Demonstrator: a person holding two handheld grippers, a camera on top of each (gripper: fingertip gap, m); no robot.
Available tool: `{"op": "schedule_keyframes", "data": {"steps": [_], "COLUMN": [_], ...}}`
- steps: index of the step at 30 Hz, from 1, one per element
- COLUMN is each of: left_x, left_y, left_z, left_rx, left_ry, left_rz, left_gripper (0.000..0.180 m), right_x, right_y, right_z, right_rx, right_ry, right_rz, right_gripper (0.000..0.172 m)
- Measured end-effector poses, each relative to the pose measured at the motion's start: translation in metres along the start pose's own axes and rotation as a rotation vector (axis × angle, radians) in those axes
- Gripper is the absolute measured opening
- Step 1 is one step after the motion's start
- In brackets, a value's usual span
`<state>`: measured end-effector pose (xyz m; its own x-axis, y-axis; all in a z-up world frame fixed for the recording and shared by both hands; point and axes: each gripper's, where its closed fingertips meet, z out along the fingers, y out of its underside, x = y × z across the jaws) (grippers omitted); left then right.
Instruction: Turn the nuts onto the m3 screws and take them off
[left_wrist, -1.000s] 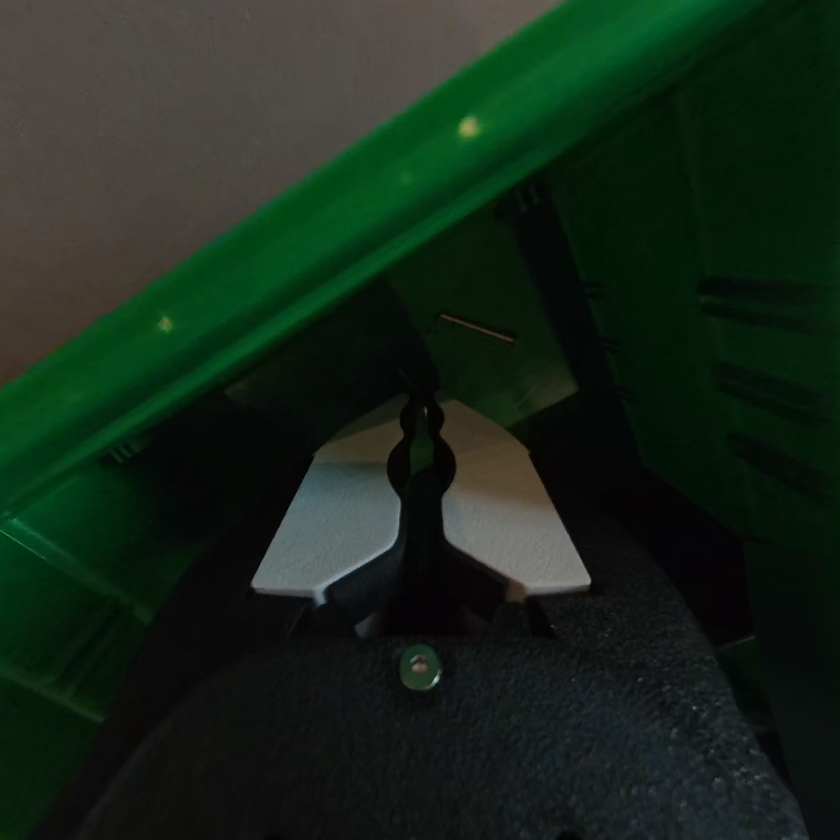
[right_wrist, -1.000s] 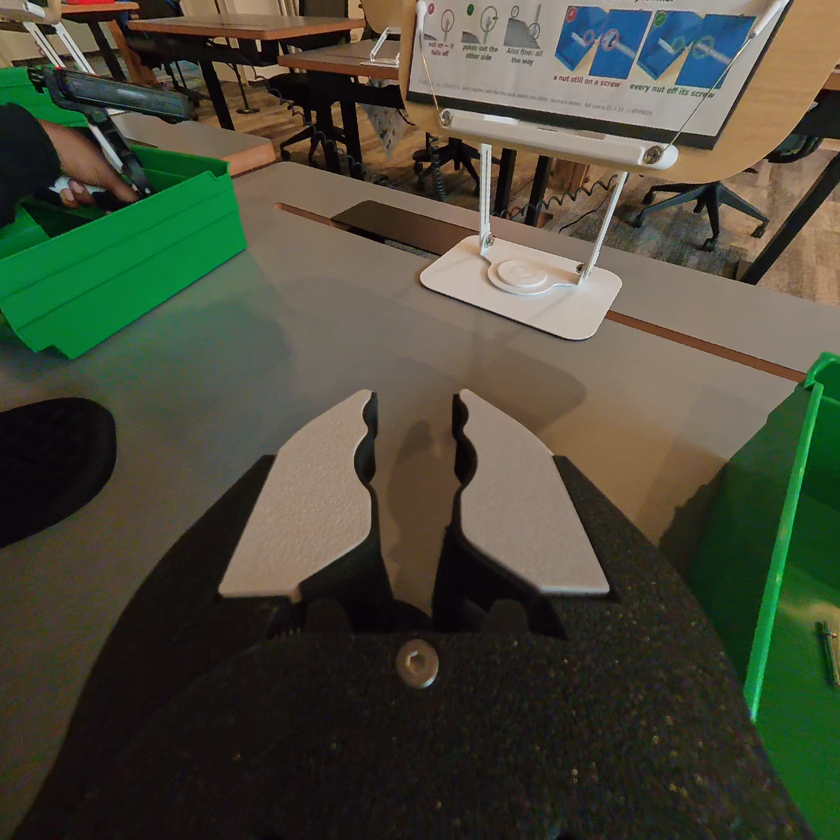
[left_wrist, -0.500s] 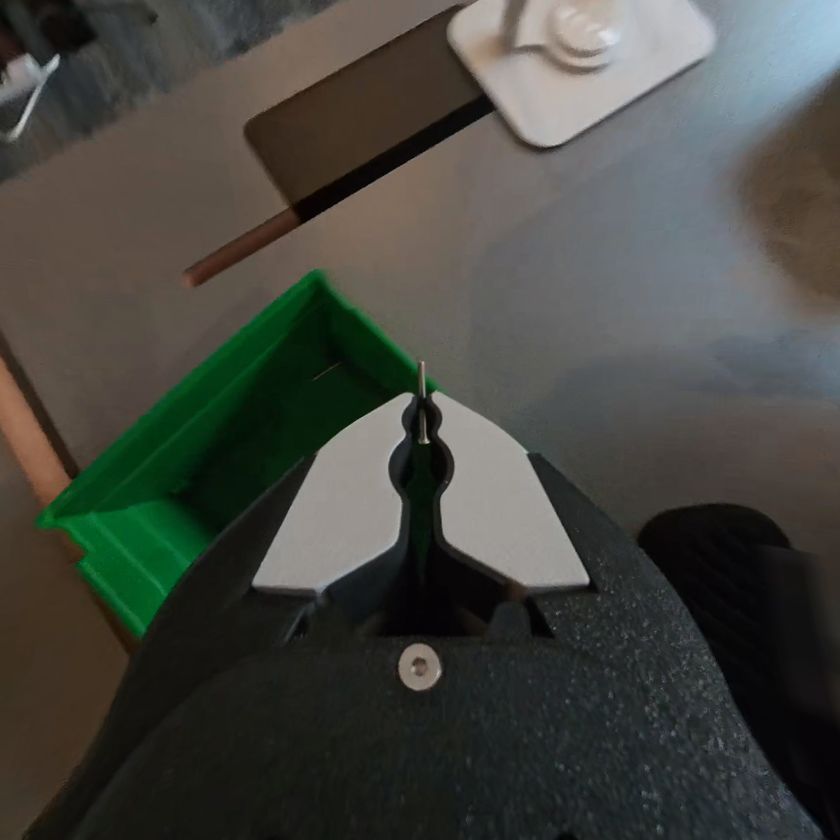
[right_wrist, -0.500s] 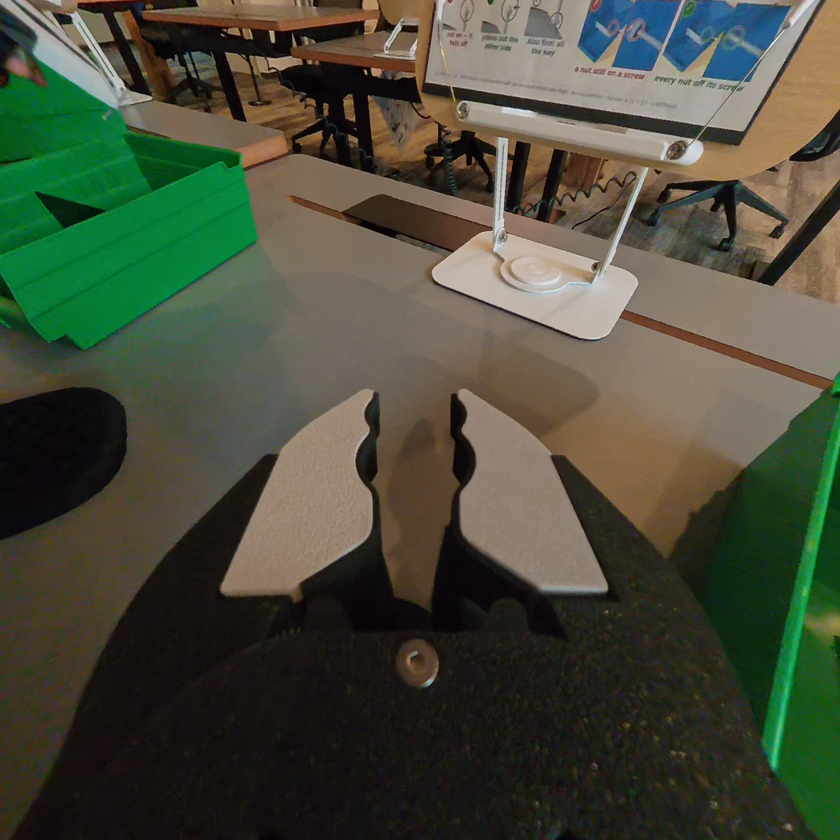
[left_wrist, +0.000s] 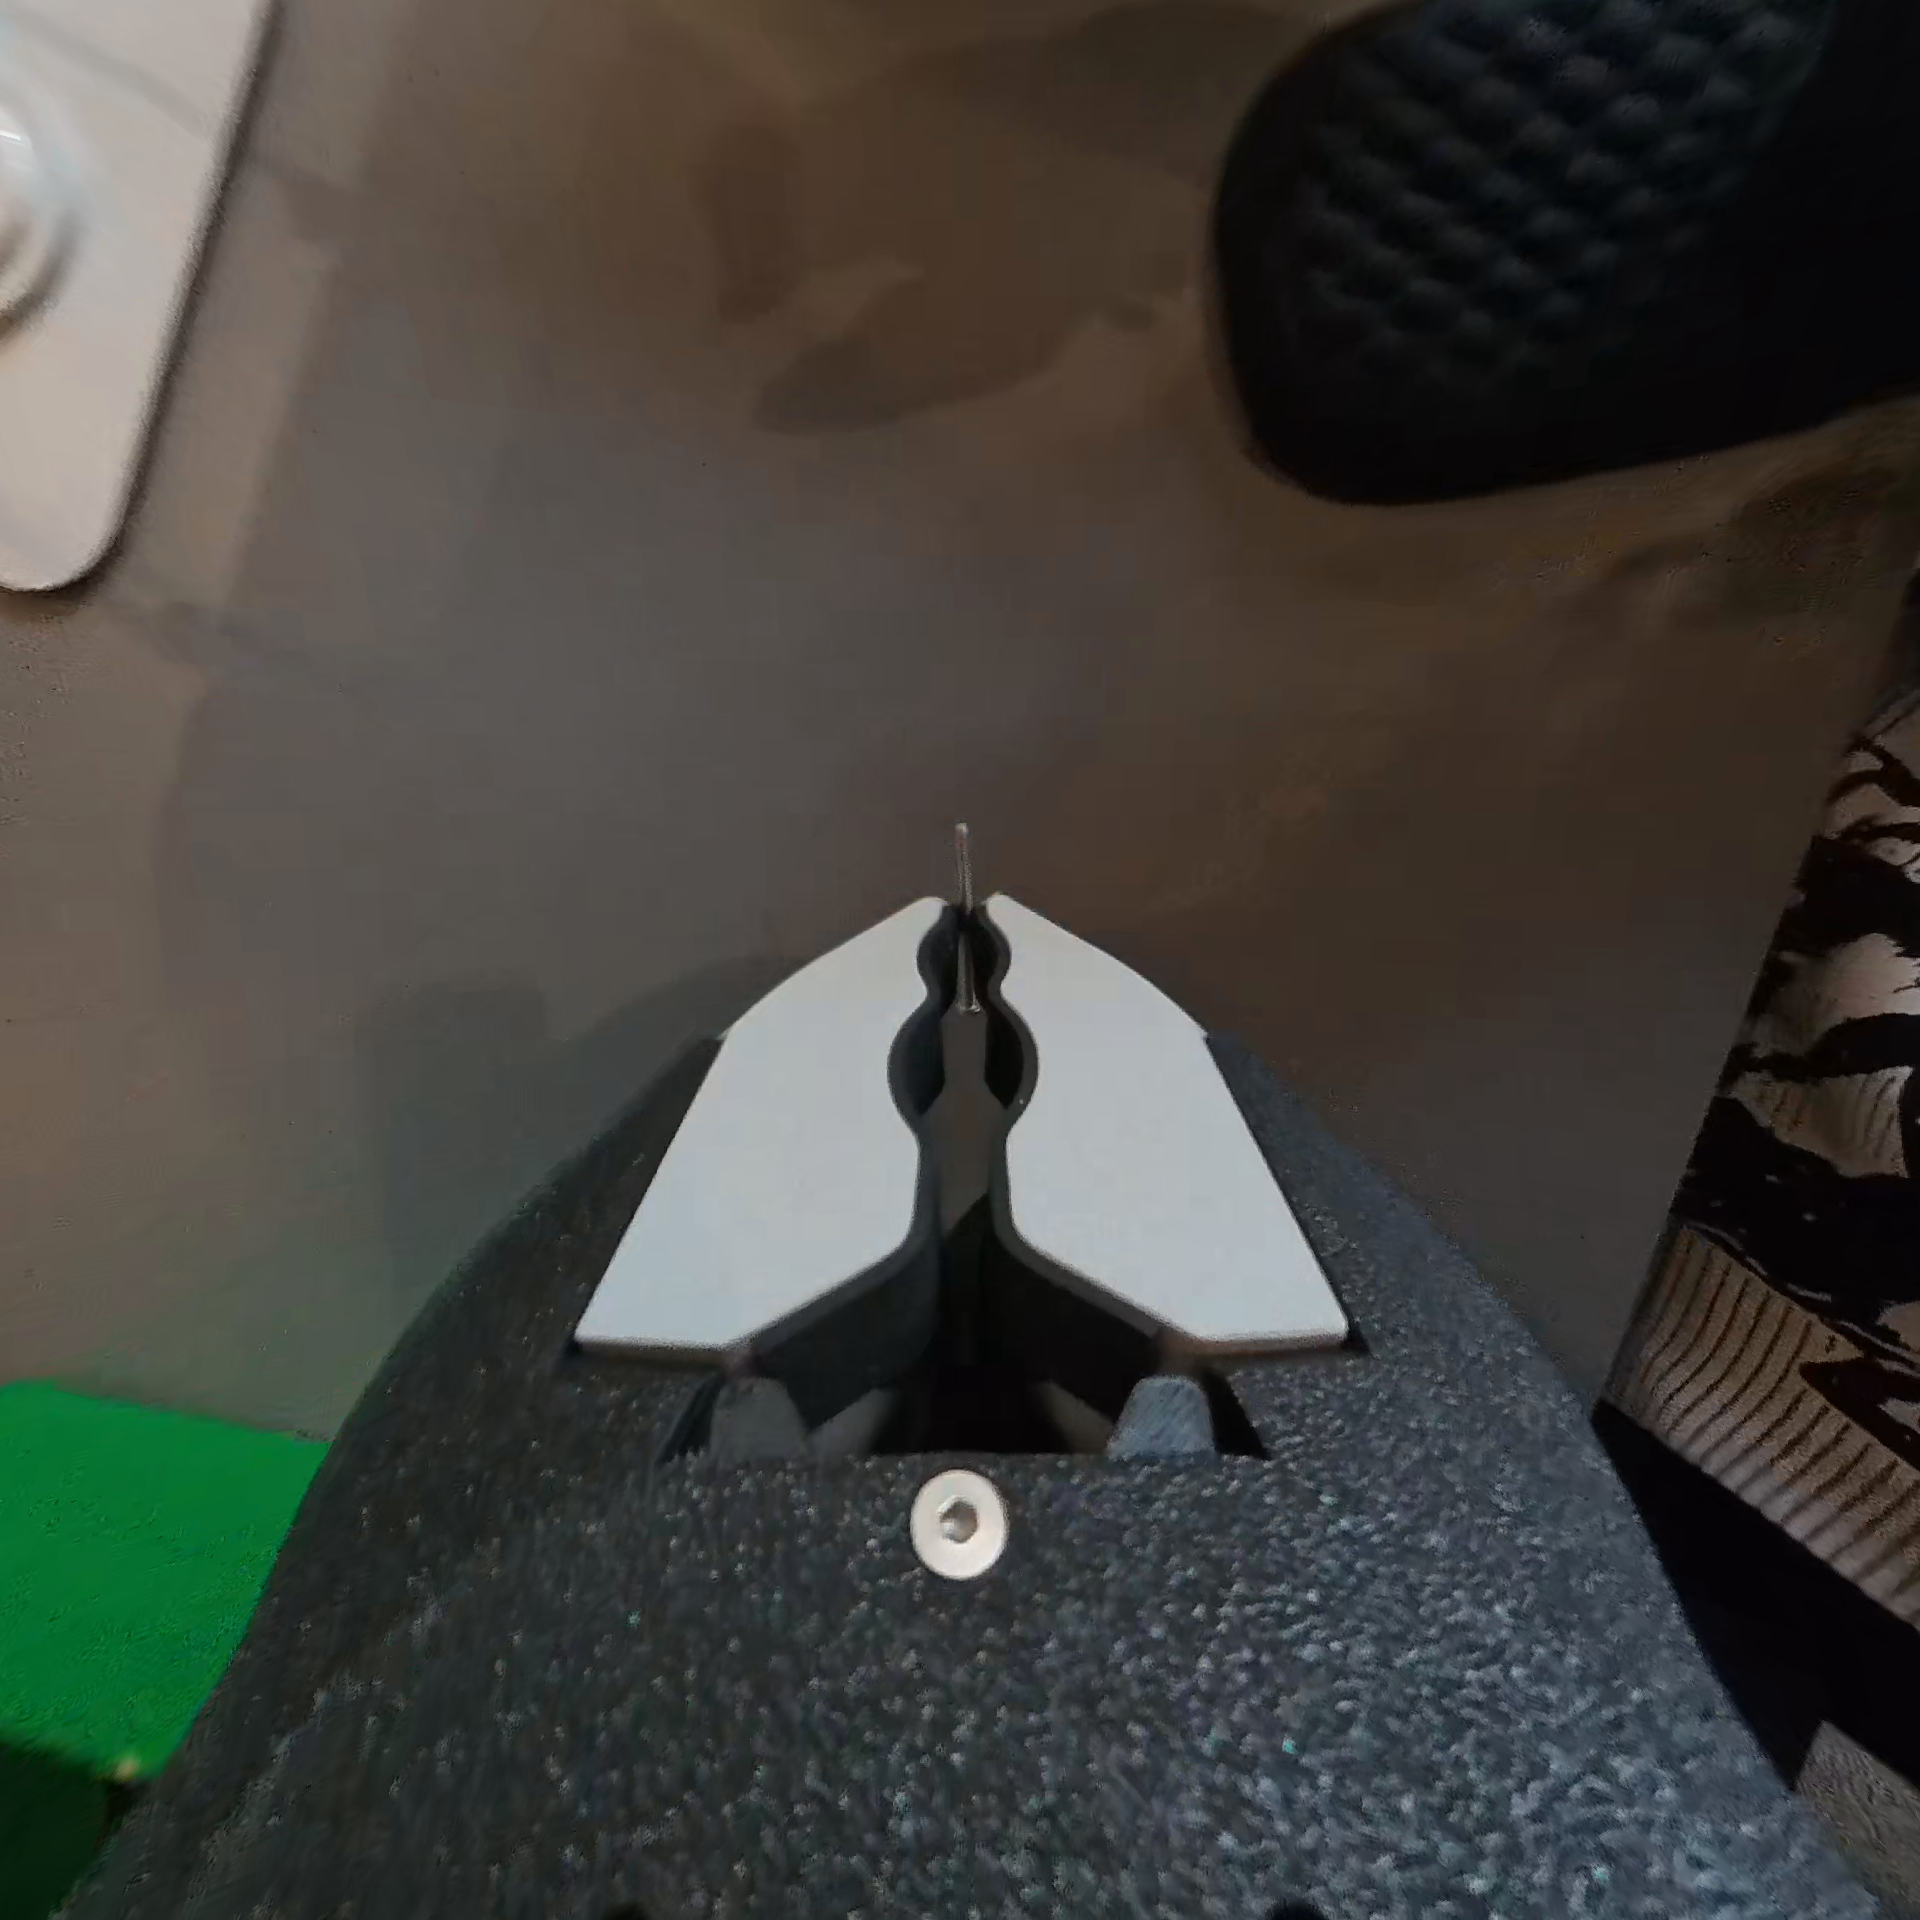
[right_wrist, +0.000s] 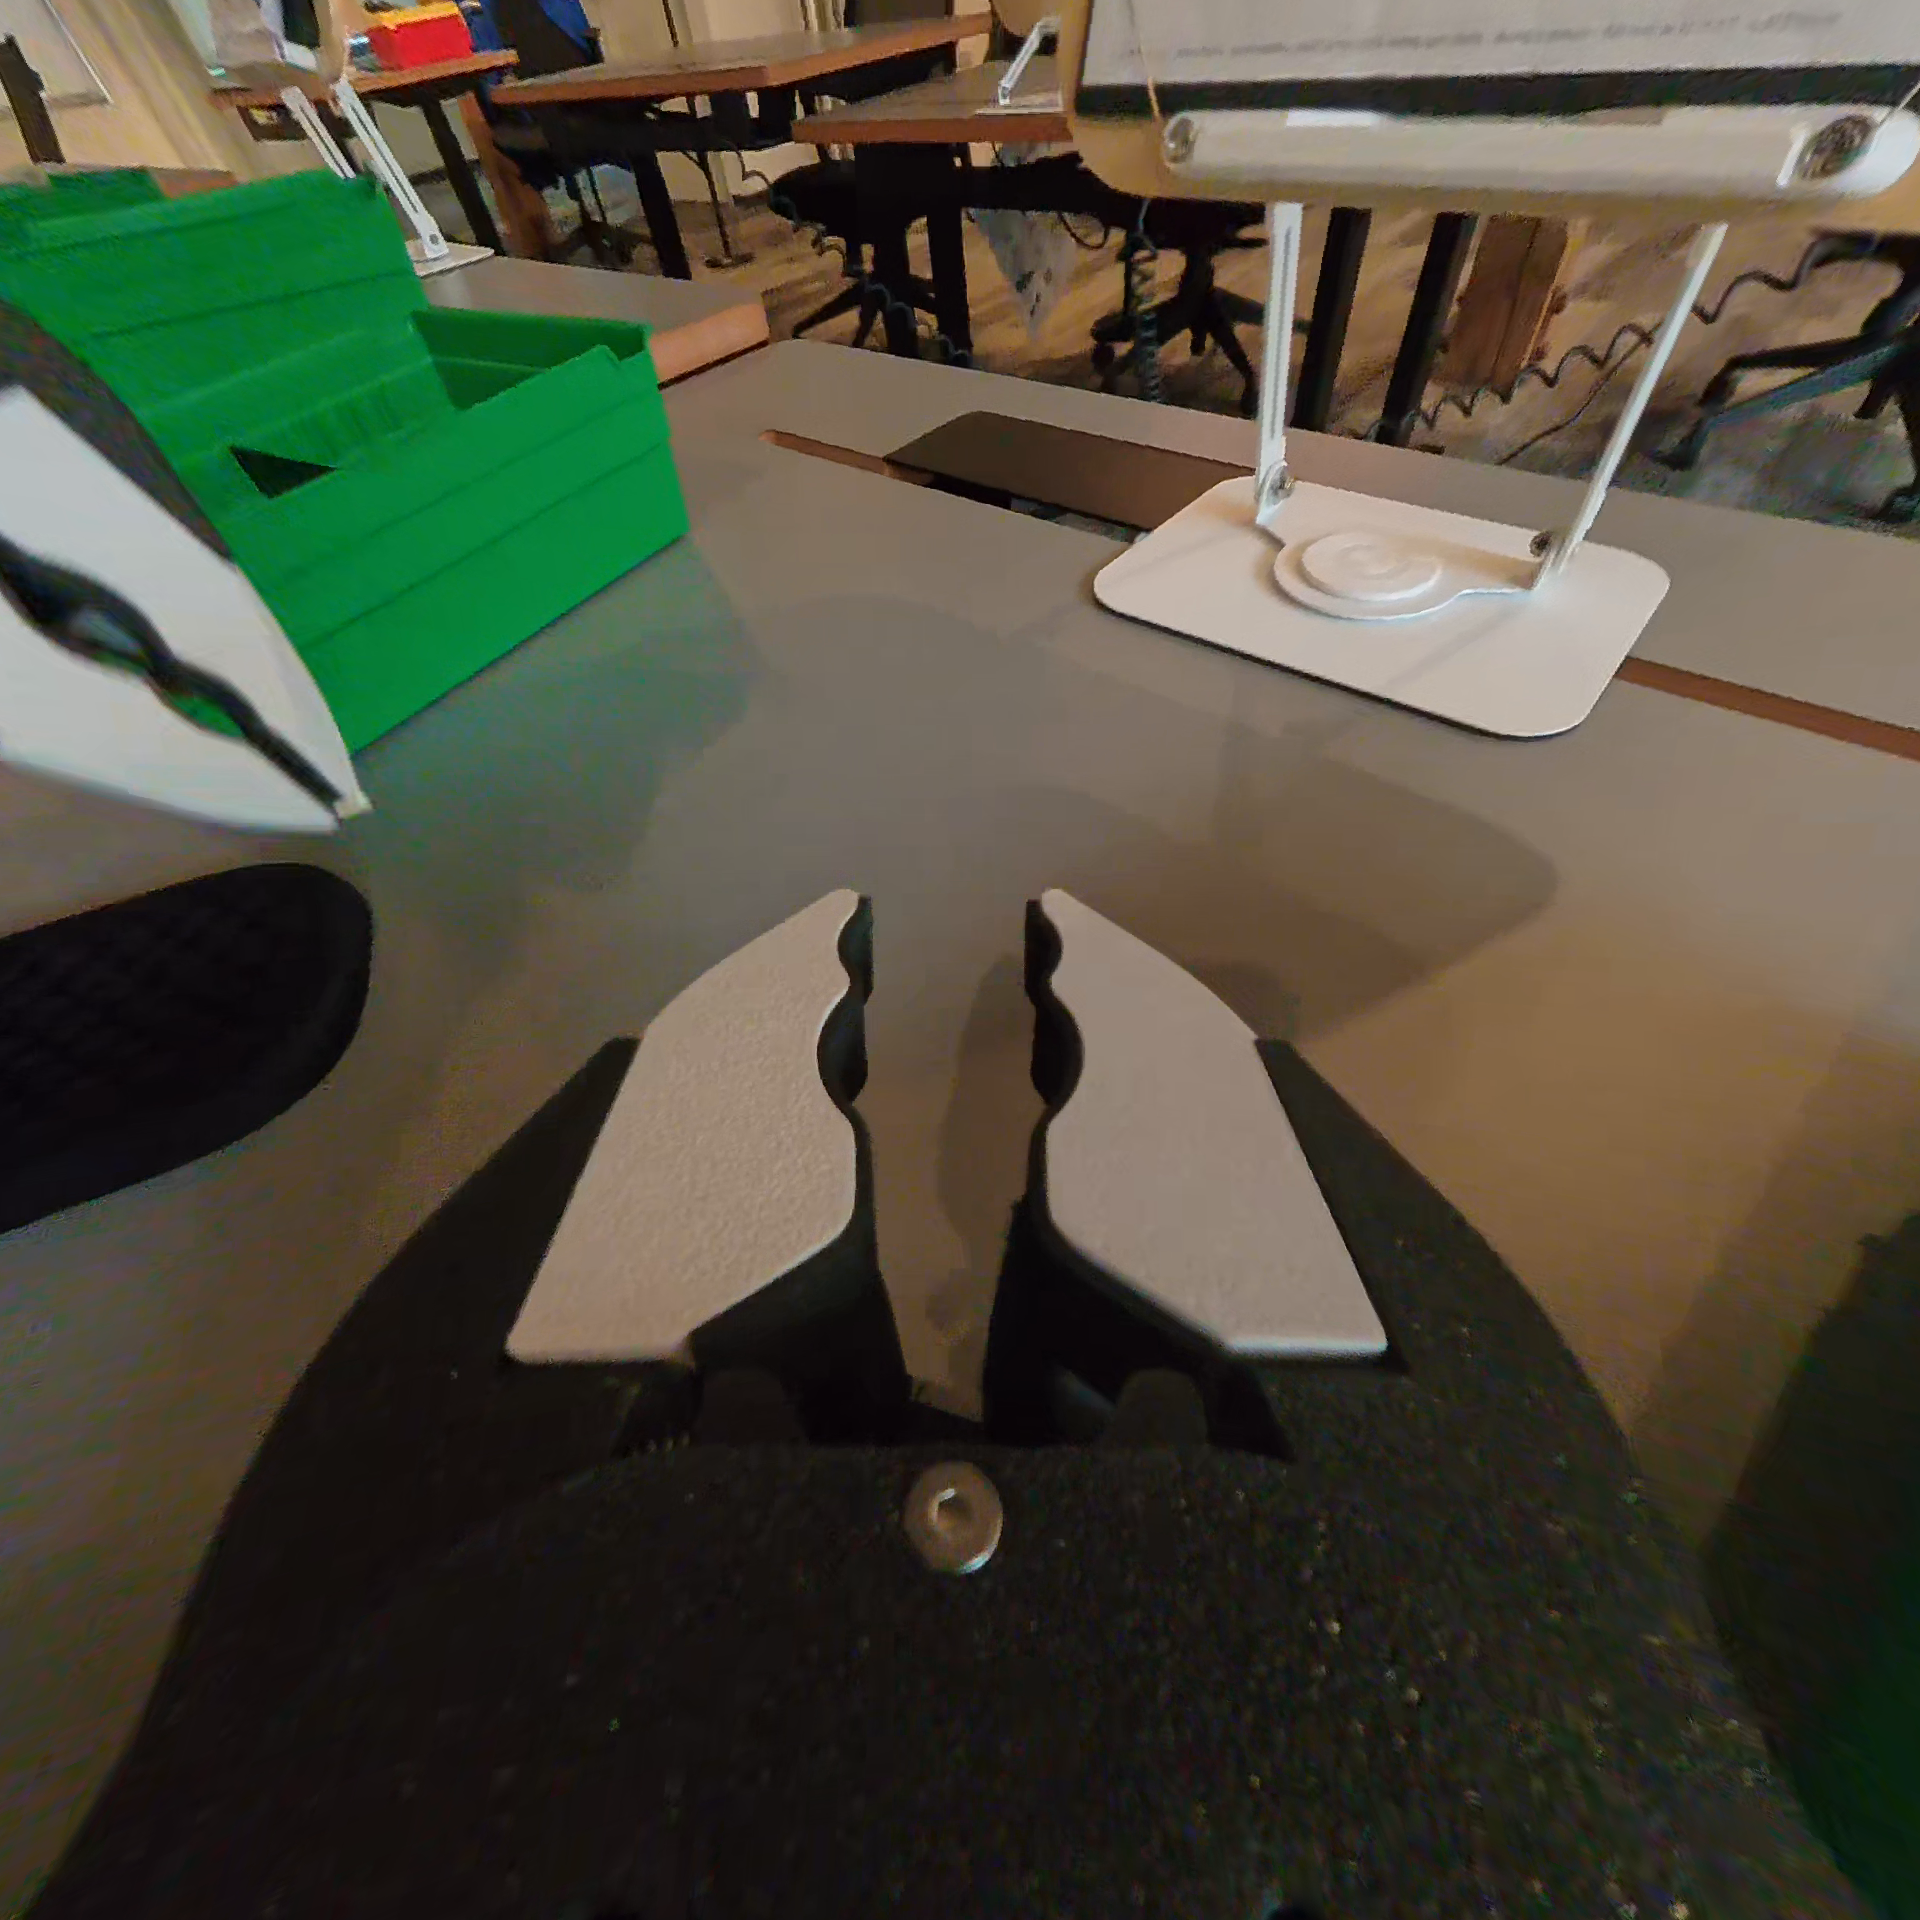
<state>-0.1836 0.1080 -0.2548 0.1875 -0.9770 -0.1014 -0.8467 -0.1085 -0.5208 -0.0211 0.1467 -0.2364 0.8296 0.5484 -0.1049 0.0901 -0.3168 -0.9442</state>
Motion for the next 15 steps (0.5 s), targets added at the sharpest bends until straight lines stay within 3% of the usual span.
{"op": "schedule_keyframes", "data": {"steps": [6,15], "left_x": [0.02,0.021], "left_y": [0.002,0.017], "left_z": [0.045,0.072], "left_rx": [-0.047,-0.094], "left_ry": [0.035,0.021], "left_rz": [-0.03,-0.09], "left_gripper": [0.002,0.002], "right_x": [0.006,0.003], "right_y": [0.001,0.004], "right_z": [-0.002,0.0], "right_rx": [0.032,0.025], "right_ry": [-0.019,-0.043], "right_rz": [0.079,0.094], "right_gripper": [0.025,0.024]}}
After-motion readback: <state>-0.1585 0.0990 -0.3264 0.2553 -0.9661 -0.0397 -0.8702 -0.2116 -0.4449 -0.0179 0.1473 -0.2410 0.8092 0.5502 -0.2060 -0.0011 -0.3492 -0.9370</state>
